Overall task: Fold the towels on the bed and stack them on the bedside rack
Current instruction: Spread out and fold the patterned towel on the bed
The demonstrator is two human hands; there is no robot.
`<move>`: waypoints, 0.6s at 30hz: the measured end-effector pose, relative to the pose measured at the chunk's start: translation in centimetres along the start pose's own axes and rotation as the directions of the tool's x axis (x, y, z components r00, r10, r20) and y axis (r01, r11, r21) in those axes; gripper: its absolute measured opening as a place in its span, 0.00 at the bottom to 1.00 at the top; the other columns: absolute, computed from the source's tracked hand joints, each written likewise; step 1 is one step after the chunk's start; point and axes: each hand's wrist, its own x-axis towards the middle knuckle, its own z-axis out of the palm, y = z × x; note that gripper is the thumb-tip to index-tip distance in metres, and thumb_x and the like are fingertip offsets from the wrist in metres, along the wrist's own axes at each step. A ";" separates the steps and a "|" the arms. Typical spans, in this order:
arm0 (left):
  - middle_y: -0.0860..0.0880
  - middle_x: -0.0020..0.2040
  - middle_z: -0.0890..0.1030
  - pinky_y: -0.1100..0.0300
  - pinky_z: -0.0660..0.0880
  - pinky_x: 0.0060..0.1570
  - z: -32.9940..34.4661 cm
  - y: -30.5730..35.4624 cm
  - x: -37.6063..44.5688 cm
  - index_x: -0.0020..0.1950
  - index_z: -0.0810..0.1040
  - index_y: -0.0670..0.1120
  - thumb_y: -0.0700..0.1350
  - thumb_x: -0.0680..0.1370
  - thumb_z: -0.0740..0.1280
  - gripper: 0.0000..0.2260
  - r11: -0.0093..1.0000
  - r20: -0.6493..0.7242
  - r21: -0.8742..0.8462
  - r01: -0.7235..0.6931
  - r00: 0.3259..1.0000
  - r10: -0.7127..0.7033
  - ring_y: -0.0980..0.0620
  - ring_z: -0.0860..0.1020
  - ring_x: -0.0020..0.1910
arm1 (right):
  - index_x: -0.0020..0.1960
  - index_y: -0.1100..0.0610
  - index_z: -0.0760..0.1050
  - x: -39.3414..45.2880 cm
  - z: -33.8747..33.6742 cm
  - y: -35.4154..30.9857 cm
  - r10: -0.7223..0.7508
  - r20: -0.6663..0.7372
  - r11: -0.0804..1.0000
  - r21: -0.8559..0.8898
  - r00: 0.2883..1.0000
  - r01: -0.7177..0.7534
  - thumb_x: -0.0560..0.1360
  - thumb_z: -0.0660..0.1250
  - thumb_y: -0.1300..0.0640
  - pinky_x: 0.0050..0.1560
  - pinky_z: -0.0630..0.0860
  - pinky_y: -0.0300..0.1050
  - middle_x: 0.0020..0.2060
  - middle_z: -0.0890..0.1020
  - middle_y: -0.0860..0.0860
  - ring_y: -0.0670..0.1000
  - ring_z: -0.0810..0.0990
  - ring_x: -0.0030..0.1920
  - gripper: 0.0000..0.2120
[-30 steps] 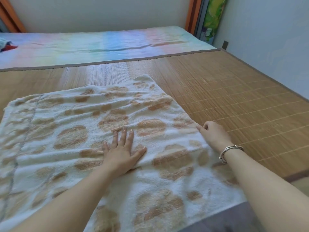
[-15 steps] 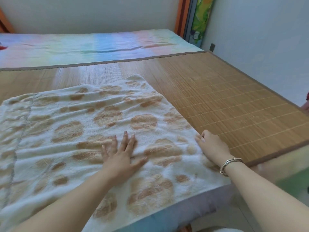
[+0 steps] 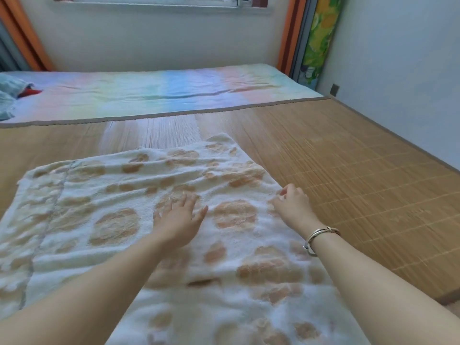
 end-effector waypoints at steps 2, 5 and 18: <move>0.52 0.79 0.45 0.41 0.44 0.74 -0.8 -0.6 4.4 0.79 0.48 0.53 0.61 0.81 0.45 0.28 0.999 -0.058 -0.024 0.030 0.998 -0.031 0.46 0.44 0.78 | 0.62 0.59 0.68 4.0 1.4 -1.7 -0.004 -0.031 0.993 0.114 1.000 0.008 0.79 0.57 0.53 0.56 0.71 0.50 0.57 0.68 0.54 0.55 0.68 0.59 0.15; 0.51 0.79 0.45 0.42 0.45 0.75 -1.1 -1.7 10.3 0.79 0.46 0.50 0.58 0.82 0.45 0.27 0.996 -0.138 -0.057 0.072 0.987 -0.079 0.46 0.44 0.78 | 0.54 0.60 0.71 10.8 3.2 -2.8 0.081 -0.124 0.966 0.254 0.989 -0.047 0.79 0.55 0.56 0.47 0.68 0.46 0.52 0.72 0.56 0.55 0.71 0.50 0.10; 0.51 0.79 0.44 0.50 0.43 0.76 -2.0 -5.1 17.1 0.79 0.47 0.48 0.61 0.80 0.44 0.31 0.989 -0.273 -0.136 0.062 0.957 -0.097 0.52 0.45 0.78 | 0.53 0.61 0.78 23.1 4.4 -8.1 0.172 0.628 0.879 0.249 0.759 -0.406 0.74 0.66 0.45 0.54 0.78 0.50 0.47 0.84 0.56 0.54 0.83 0.48 0.20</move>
